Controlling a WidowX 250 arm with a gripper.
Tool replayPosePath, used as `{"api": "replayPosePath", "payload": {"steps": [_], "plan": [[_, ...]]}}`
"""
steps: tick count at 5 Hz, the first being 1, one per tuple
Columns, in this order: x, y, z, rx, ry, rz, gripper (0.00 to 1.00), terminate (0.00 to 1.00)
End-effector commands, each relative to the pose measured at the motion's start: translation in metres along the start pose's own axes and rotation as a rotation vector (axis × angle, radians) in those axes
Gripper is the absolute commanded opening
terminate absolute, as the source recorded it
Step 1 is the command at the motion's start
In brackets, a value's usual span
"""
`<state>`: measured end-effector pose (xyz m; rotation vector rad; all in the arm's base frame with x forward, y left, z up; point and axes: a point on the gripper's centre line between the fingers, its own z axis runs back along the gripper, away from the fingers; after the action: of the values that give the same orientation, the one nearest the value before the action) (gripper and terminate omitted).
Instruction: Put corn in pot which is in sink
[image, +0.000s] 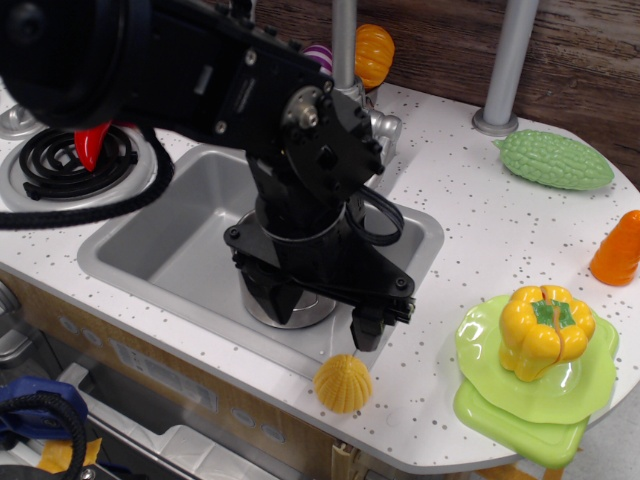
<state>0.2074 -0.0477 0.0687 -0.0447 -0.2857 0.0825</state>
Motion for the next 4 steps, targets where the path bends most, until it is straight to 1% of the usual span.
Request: {"api": "replayPosePath", "payload": {"steps": [1, 3, 4], "plan": [[0.0, 0.0, 0.0, 0.0, 0.0, 0.0, 1.0, 0.0], [-0.005, 0.003, -0.021, -0.079, -0.052, 0.031, 1.0, 0.0], [-0.005, 0.009, -0.033, -0.202, -0.065, 0.065, 1.0, 0.0]]}}
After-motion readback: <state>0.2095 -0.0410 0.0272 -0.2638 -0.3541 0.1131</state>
